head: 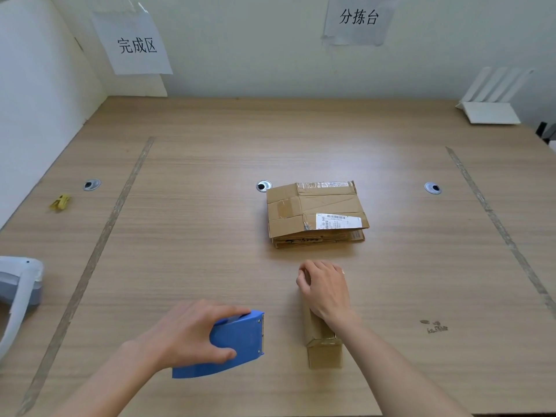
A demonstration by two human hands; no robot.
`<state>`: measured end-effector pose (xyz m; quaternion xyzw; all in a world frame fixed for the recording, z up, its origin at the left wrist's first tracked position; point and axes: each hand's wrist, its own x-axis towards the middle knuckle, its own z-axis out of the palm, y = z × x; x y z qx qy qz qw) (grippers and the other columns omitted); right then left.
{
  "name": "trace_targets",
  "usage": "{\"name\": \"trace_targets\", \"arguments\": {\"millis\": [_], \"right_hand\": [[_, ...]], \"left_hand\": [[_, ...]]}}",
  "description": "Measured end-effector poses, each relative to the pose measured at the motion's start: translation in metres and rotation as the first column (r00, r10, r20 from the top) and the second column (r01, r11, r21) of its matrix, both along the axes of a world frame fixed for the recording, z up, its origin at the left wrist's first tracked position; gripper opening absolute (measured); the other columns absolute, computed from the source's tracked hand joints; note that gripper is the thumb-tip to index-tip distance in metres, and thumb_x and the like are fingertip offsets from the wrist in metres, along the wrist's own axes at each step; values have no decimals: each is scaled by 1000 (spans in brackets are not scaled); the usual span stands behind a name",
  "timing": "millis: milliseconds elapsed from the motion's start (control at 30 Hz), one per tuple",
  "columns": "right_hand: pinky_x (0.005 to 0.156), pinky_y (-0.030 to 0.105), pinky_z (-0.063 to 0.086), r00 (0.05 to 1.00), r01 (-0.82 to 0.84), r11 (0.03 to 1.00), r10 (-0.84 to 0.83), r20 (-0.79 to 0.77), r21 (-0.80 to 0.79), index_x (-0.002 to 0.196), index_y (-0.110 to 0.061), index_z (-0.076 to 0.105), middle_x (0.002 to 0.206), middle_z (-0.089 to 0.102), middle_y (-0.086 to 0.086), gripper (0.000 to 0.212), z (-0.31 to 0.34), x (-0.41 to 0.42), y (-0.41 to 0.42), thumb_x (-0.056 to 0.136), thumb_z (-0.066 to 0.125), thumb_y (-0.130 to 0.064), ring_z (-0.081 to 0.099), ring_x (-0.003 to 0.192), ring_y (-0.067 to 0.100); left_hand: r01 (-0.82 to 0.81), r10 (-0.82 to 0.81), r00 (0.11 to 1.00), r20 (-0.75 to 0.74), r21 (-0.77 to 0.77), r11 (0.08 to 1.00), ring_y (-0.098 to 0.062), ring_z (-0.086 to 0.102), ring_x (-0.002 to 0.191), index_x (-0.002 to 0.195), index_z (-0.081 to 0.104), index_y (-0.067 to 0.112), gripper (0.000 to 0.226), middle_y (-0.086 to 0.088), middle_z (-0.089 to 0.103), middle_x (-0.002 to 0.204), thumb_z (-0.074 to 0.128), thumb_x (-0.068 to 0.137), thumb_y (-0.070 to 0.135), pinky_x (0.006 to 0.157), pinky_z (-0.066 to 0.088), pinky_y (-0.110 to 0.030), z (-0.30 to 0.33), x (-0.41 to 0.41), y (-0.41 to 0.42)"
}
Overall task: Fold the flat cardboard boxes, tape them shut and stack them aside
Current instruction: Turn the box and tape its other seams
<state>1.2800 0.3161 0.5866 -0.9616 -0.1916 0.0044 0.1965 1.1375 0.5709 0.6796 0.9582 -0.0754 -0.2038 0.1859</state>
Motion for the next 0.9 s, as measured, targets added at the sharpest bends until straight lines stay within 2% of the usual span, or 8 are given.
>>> {"name": "trace_targets", "arguments": {"millis": [100,167,233,333,433,567,733,900], "right_hand": [[115,35,32,998,-45,999,44,-38,-11,111,-24,67,124,66,-7,29,1,2,-3,104,43,-37,52,129,16],[127,34,9,988,-95,995,91,-126,-23,140,-28,57,155,45,-8,42,6,5,-8,107,37,-45,25,153,13],[128,34,-1,987,-115,993,116,-111,18,152,-32,44,164,31,-11,47,13,8,-16,107,38,-47,12,156,8],[125,35,20,999,9,987,-16,46,160,142,-25,57,152,49,-9,40,20,4,-32,102,57,-33,34,150,14],[100,30,46,981,165,957,-185,63,238,125,-21,68,129,64,-7,29,18,-1,-44,97,67,-26,58,123,15],[74,21,43,969,247,927,-228,-100,282,105,-24,73,101,67,-13,14,10,-6,-47,99,64,-33,63,94,10],[80,23,46,956,270,890,-201,-215,367,105,-24,69,100,67,-11,9,3,-5,-45,102,61,-27,61,93,7],[93,31,50,922,278,872,-125,-367,403,114,-22,66,109,66,-8,17,0,0,-49,106,52,-29,61,105,9]], "left_hand": [[-5,5,1000,9,11,1000,17,48,86,137,33,64,73,41,57,105,57,68,66,70,40,-13,2,2,1],[-7,7,1000,14,14,1000,17,47,88,137,34,64,72,38,58,109,56,68,67,72,40,-13,3,2,2],[-5,5,1000,18,14,1000,13,49,92,138,36,63,72,38,58,112,56,69,67,74,43,-15,5,3,1],[0,0,1000,7,12,1000,10,51,95,139,37,62,72,37,57,116,56,70,66,78,45,-18,10,4,0],[3,-3,1000,0,18,1000,10,51,96,139,37,61,72,35,58,116,56,69,65,79,45,-18,12,5,1],[4,-4,1000,-9,13,1000,8,52,100,138,37,62,72,33,58,119,57,69,64,81,47,-19,11,7,0],[25,-24,999,-23,14,1000,7,53,102,139,38,61,72,33,58,122,57,70,65,81,46,-18,9,12,-2],[29,-30,999,-36,-4,1000,13,50,96,138,39,61,70,36,57,118,57,71,65,76,44,-13,10,17,-1]]}}
